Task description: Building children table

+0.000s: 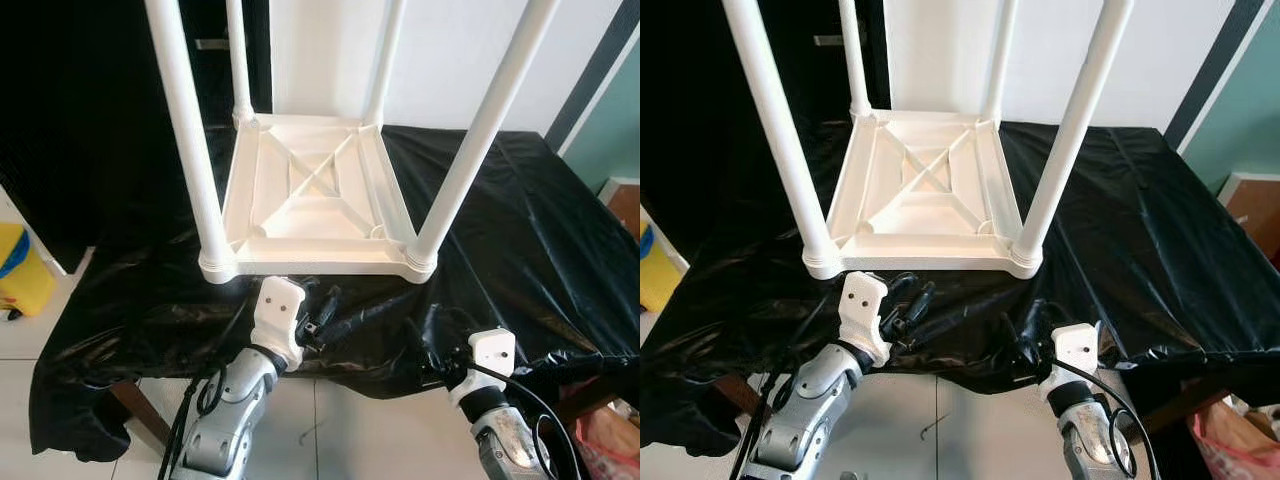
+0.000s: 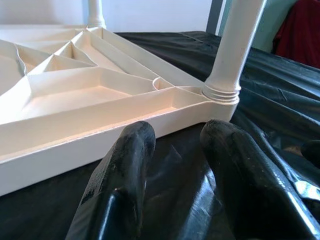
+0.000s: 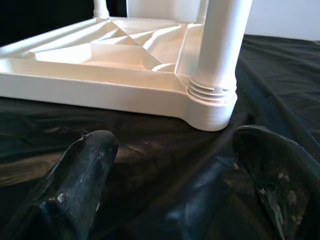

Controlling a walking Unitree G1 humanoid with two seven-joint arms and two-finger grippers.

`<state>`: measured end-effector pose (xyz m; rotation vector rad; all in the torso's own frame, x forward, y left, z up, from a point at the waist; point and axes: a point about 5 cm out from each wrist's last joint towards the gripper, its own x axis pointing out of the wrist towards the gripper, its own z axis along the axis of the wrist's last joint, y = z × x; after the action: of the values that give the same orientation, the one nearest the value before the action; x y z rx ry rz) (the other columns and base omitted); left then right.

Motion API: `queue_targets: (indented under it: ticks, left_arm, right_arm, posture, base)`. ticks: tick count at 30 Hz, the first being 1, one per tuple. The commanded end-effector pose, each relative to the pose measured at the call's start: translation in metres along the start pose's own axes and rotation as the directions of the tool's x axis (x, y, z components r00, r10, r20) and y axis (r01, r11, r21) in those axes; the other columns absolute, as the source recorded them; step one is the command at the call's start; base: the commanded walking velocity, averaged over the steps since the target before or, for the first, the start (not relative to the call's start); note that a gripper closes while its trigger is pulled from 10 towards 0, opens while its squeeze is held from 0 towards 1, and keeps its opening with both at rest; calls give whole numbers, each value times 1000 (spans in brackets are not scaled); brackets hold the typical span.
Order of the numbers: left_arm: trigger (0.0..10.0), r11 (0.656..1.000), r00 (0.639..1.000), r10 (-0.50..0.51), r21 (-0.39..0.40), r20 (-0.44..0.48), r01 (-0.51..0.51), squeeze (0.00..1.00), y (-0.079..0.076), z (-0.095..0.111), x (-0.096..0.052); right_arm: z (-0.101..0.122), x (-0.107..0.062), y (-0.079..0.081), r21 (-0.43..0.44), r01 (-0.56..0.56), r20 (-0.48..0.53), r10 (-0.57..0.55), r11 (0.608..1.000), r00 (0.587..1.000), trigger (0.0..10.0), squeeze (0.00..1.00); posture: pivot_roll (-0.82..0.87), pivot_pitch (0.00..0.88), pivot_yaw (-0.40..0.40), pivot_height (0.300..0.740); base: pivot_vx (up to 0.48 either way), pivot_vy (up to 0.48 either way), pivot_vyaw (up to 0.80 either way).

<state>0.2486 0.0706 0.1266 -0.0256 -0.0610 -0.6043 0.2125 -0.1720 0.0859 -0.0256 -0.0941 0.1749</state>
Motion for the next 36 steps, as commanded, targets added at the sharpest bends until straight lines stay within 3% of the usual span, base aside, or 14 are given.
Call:
queue_targets:
  ticks: [1,2,3,4,5,6,11,12,16,17,21,24,31,36]
  left_arm:
    - [10000,1000,1000,-27,1,5,27,0,-3,3,1]
    - [10000,999,999,-49,-15,16,49,0,-4,6,2]
    - [10000,997,997,-73,-34,26,74,725,-6,8,2]
    - [10000,997,997,-73,-34,26,74,725,-6,8,2]
    - [10000,993,994,-105,-51,36,106,1000,-8,10,2]
    - [10000,989,990,-134,-63,52,137,1000,-11,13,2]
    - [10000,974,974,-214,-56,74,218,1000,-18,19,2]
    - [10000,951,948,-308,2,76,309,0,-27,22,2]
    - [10000,936,933,-353,22,74,352,0,-31,24,1]
    - [10000,901,901,-433,49,37,431,0,-35,23,-1]
    - [10000,863,867,-497,79,-37,498,0,-38,16,-4]
    - [10000,859,863,-502,79,-57,505,0,-38,13,-3]
    - [10000,857,867,-493,133,-75,498,0,-35,15,8]
    - [10000,856,868,-491,139,-77,497,0,-35,17,10]
  right_arm:
    - [0,1,-2,-12,9,-2,-9,1000,1000,10000,0]
    - [1,3,-4,-19,17,-4,-17,1000,1000,10000,0]
    - [2,4,-5,-23,21,-3,-21,1000,1000,10000,0]
    - [2,4,-5,-23,21,-3,-21,1000,1000,10000,0]
    - [3,6,-7,-26,23,0,-23,999,1000,10000,200]
    - [6,9,-9,-30,23,12,-22,999,1000,10000,1000]
    - [12,18,-14,-53,29,31,-27,998,999,10000,1000]
    - [19,31,-20,-79,30,45,-27,996,999,10000,0]
    - [23,37,-23,-92,34,55,-30,995,998,10000,0]
    - [33,52,-29,-119,74,82,-64,990,995,10000,0]
    - [43,69,-32,-139,114,106,-100,984,989,10000,0]
    - [49,79,-33,-140,130,119,-113,982,986,10000,0]
    - [74,135,-29,-123,149,124,-134,981,983,10000,0]
    - [80,153,-27,-135,163,116,-148,977,982,10000,0]
  posture:
    - [4,26,-63,740]
    - [5,27,-65,740]
    - [5,27,-65,740]
    - [5,27,-65,740]
    - [4,27,-65,740]
    - [3,26,-64,740]
    - [3,20,-66,740]
    - [1,13,-66,740]
    - [2,12,-67,740]
    - [1,5,-61,740]
    - [1,4,-59,740]
    - [-1,0,-52,740]
    - [4,0,-43,740]
    - [10,0,-49,740]
  base:
    - [0,0,0]
    - [0,0,0]
    - [0,0,0]
    - [0,0,0]
    - [0,0,0]
    - [0,0,0]
    - [0,0,0]
    - [0,0,0]
    - [0,0,0]
    - [0,0,0]
    - [0,0,0]
    - [0,0,0]
    - [0,0,0]
    - [0,0,0]
